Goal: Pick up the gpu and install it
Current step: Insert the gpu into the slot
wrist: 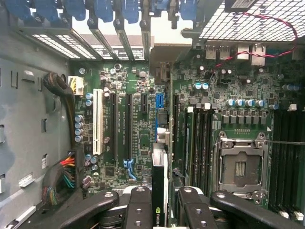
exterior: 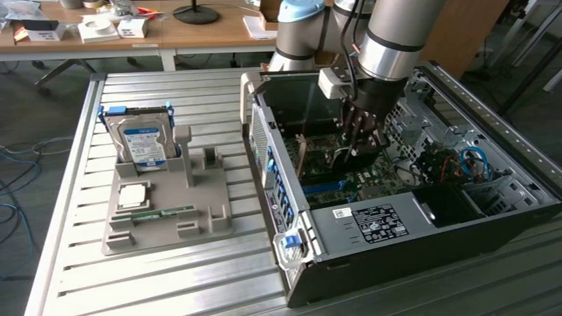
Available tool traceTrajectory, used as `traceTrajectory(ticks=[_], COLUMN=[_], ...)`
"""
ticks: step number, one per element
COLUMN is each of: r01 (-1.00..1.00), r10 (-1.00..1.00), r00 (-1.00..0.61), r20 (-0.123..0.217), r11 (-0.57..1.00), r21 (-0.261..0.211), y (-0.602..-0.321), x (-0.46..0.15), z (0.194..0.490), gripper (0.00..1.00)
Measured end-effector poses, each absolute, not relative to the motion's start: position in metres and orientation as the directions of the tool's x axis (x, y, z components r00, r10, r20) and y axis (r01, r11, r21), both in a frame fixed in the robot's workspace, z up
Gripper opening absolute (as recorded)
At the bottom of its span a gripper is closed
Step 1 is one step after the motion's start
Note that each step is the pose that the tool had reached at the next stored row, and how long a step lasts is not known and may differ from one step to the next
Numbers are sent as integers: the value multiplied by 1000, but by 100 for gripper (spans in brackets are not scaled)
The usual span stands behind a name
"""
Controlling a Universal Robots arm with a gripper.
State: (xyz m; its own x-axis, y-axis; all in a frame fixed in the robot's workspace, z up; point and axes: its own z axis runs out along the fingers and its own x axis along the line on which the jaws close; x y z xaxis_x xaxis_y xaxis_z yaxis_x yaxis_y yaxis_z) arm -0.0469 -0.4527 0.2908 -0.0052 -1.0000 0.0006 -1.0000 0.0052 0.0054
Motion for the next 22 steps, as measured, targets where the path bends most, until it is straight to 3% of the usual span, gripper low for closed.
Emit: traceTrajectory(ticks=[22], r01=[-1000], r10=[-1000], r00=[-5], r20=[1], r11=[5], r21=[1], y=[-453], x=[-53], z=[281], gripper=[26])
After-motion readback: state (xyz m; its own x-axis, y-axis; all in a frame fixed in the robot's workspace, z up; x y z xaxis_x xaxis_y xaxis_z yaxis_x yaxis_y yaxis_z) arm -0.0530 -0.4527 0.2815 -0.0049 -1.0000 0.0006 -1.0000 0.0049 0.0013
